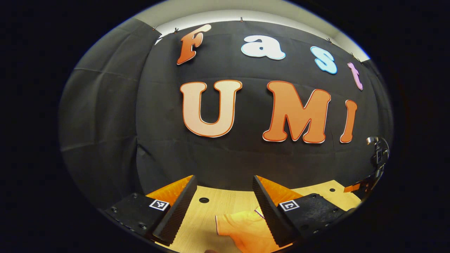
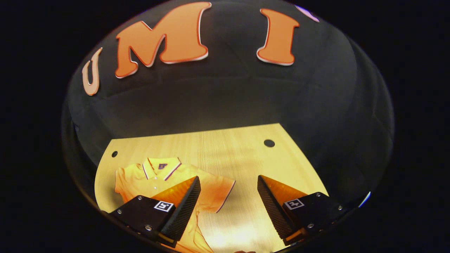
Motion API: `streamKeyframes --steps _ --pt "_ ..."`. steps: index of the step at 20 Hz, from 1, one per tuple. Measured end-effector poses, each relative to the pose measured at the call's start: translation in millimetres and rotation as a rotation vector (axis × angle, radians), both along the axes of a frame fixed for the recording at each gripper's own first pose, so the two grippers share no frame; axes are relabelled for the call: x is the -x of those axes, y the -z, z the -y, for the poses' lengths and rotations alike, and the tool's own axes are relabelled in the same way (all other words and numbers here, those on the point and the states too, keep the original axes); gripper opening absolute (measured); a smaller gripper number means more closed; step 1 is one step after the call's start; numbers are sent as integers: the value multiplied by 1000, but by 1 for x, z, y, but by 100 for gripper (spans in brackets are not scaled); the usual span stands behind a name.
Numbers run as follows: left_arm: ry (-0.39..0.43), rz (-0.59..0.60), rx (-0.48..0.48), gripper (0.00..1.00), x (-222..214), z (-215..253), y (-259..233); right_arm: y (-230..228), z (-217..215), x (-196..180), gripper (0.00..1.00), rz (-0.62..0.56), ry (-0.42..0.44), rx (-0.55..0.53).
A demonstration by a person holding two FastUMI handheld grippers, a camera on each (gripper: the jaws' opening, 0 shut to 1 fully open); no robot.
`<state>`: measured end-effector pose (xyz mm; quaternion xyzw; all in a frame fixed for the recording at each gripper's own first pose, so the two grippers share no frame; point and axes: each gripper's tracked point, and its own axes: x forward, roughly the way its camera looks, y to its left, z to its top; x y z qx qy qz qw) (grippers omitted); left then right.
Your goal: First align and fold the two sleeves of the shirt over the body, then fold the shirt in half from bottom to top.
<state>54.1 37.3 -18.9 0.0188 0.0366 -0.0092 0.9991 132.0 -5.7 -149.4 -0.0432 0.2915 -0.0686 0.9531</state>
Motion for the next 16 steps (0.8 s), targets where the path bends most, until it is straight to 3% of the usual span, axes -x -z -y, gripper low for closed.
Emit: streamKeyframes --steps 5,9,16 --pt "-46 -39 -21 98 -3 -28 16 80 12 -26 99 -254 37 -59" --pt "-78 -76 -23 98 -6 -46 31 144 22 -35 99 -413 125 -107" --pt "-100 -135 1 98 -17 -60 57 189 38 -39 100 -523 209 -130"
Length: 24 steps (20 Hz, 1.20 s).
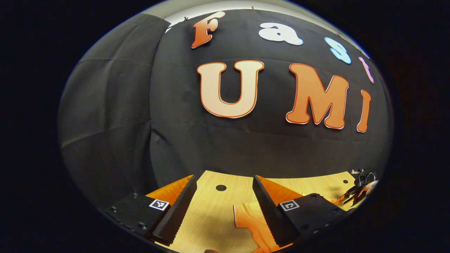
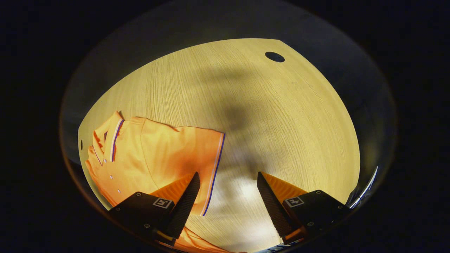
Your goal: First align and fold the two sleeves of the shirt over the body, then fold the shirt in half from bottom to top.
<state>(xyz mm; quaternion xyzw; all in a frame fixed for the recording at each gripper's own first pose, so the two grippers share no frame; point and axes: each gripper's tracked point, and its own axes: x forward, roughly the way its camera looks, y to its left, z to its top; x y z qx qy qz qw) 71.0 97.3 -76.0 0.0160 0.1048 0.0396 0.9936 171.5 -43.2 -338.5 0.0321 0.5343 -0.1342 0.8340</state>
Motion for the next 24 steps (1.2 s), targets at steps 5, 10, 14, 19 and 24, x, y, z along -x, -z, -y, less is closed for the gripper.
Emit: streamKeyframes --steps 5,10,14,19,24 --pt "-5 -22 -28 98 -10 -1 6 5 -3 -6 98 -15 32 -42" --pt "7 -38 -12 98 -11 6 12 4 -9 -8 77 -17 57 -53" --pt "9 -48 -2 98 -10 9 16 1 -17 -12 26 10 -7 -85" --pt "-5 -40 -19 98 -5 -4 9 0 -26 -12 0 59 -12 -116" --pt "-3 -31 -12 98 1 -12 6 -19 -34 -10 0 96 -28 -91"
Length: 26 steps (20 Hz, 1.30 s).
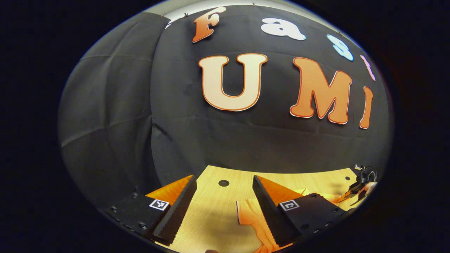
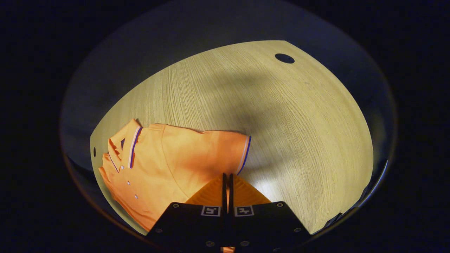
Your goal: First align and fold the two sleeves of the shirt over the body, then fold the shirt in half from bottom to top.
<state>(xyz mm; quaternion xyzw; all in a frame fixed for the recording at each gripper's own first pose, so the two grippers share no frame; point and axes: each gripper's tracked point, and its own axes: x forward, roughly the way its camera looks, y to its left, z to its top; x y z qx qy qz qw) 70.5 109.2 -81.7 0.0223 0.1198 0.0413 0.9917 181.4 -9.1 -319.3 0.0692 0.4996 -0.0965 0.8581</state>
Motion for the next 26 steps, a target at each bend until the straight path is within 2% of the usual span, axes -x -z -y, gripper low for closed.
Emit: streamKeyframes --steps 3,6,12,26 --pt "10 9 2 98 0 -3 -3 -23 -16 -1 0 48 -32 4" --pt "16 24 13 98 3 -11 -8 -46 -33 -1 0 88 -88 60" --pt "8 32 42 98 7 -33 -10 -71 -93 1 0 122 -183 76" --pt "-35 12 44 98 21 -90 -2 -40 -225 26 0 66 -424 55"
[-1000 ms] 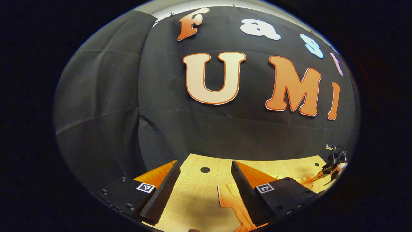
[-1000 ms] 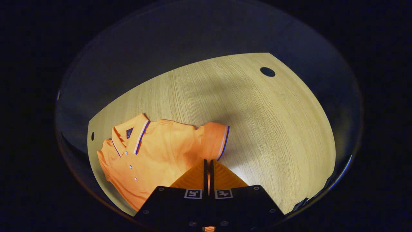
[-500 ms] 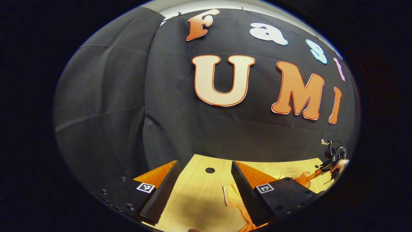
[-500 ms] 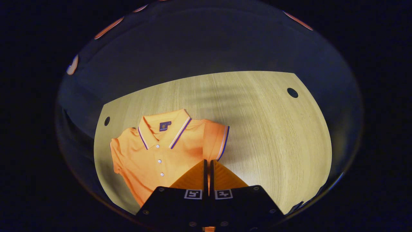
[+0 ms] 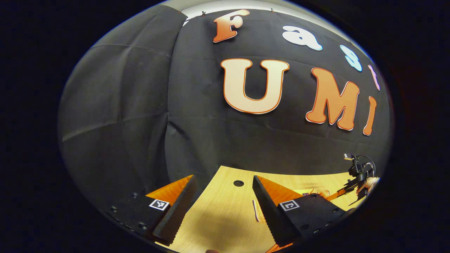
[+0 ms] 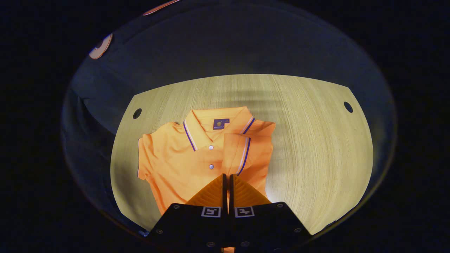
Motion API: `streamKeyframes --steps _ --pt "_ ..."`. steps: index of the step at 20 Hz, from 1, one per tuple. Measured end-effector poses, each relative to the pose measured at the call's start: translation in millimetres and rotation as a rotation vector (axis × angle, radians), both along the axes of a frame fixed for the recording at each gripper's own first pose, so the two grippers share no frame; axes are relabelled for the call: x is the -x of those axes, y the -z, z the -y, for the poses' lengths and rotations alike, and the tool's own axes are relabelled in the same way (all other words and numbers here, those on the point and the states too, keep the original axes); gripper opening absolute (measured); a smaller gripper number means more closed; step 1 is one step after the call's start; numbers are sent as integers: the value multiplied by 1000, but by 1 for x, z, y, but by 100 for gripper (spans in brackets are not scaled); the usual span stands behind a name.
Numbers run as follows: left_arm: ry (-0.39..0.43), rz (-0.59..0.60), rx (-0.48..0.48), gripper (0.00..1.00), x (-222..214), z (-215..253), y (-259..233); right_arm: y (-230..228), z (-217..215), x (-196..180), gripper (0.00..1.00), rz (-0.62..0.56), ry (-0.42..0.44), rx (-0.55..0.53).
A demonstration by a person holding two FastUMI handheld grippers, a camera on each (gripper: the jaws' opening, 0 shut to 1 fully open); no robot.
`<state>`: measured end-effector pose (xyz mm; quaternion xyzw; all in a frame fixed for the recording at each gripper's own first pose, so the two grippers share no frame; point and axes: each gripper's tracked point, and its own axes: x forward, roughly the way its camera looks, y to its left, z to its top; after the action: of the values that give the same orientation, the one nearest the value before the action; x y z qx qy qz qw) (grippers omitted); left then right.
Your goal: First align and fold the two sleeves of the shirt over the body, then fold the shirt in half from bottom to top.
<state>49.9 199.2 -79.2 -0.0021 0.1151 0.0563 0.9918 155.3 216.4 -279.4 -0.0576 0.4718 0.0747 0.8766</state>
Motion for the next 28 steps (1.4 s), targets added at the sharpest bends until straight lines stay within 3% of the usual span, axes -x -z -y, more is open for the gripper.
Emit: streamKeyframes --steps 8,12,13,14,15,16,19,23,28 --pt "-16 -45 -14 98 3 -12 19 53 -52 9 1 -66 -115 10" --pt "-18 -59 -20 98 1 -13 23 65 -81 19 5 -116 -142 -70" --pt "-21 -61 -20 98 1 -13 24 66 -88 21 9 -120 -148 -91" --pt "-24 -66 -18 98 1 -15 27 68 -98 23 22 -127 -157 -110" --pt "-26 -70 -15 98 1 -15 29 69 -100 24 24 -128 -164 -112" --pt "-26 -73 -13 98 1 -14 30 68 -103 24 37 -124 -174 -118" --pt "-23 -85 -14 98 -1 -11 34 59 -107 21 94 -97 -173 -142" --pt "11 -109 -8 98 -11 7 46 35 -95 14 98 -21 -171 -127" --pt "110 -191 20 98 -38 46 79 -37 -78 11 99 123 -148 -205"
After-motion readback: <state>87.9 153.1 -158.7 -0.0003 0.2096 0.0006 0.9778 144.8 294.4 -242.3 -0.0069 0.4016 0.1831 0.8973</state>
